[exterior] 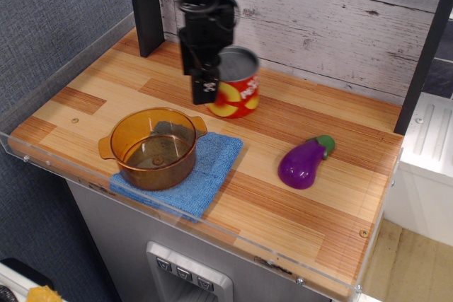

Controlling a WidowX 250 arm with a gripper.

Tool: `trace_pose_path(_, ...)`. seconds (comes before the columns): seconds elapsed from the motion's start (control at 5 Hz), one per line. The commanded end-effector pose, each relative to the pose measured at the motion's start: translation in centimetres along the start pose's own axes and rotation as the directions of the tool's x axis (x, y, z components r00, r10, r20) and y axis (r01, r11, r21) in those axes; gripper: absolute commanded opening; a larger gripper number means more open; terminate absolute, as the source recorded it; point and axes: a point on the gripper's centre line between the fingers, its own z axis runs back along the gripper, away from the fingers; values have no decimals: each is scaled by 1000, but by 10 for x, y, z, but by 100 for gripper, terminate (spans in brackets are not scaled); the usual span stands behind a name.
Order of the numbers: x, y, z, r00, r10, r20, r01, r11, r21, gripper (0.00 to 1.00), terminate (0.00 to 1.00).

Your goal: Place the can behind and left of the eggplant

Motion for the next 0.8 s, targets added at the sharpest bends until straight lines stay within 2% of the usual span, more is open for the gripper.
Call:
trace_pose_path(0.0, 29, -4, 13, 999, -26, 21, 26, 999, 24, 100, 0)
trace_pose_path(0.2, 38, -10, 14, 999, -28, 22, 28, 999, 24, 100, 0)
trace_pose_path(0.6, 52, -16, 23, 998, -30, 60, 30, 1000, -3, 100, 0)
